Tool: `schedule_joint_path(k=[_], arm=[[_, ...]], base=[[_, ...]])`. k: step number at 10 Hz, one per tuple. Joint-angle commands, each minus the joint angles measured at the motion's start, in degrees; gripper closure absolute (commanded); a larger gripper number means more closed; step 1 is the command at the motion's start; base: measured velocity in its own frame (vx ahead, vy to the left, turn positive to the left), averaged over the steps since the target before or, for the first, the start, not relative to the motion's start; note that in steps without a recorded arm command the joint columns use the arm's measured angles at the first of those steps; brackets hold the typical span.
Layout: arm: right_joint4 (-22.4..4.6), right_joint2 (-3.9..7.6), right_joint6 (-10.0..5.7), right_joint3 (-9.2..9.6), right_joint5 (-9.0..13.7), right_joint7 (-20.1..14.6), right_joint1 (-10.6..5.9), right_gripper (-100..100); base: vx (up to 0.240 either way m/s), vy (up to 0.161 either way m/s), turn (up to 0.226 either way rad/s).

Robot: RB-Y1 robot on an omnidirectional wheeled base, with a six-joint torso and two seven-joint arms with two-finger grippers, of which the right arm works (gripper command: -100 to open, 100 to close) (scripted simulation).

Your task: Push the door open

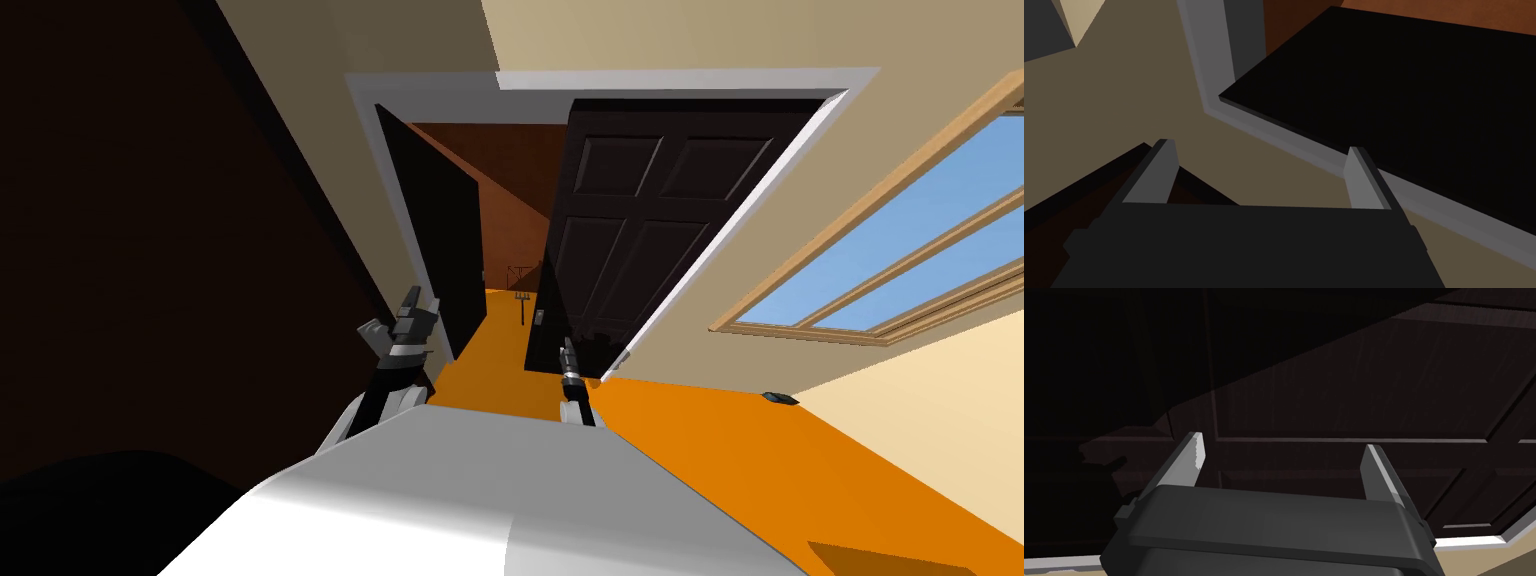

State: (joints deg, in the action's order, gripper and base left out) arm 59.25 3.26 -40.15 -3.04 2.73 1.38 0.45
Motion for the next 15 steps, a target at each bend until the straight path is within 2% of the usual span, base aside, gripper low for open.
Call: schedule_joint_path(k=[1,3,4,5,6,9,15], arm=[[-1.8,-0.26,-0.32,0.05,-0.1,0.2,-0.59,-100],[-4.1,-0.65,-0.82,0.08,-0.1,0.4,-1.44,-100],[-6.3,-1.08,-1.27,0.10,-0.2,0.6,-2.21,-100],[-6.3,-1.08,-1.27,0.10,-0.2,0.6,-2.21,-100],[-8.5,-1.51,-1.73,0.13,-0.2,0.8,-2.97,-100],[-12.1,-2.39,-2.49,0.17,-0.3,1.1,-4.27,-100],[-16.9,-3.80,-3.51,0.22,-0.4,1.6,-5.99,-100]], base=[[0.102,-0.003,0.026],[0.097,-0.003,0.018],[0.118,0.002,0.034],[0.095,-0.009,0.010],[0.104,-0.007,0.022],[0.116,-0.014,0.022],[0.081,-0.008,0.014]])
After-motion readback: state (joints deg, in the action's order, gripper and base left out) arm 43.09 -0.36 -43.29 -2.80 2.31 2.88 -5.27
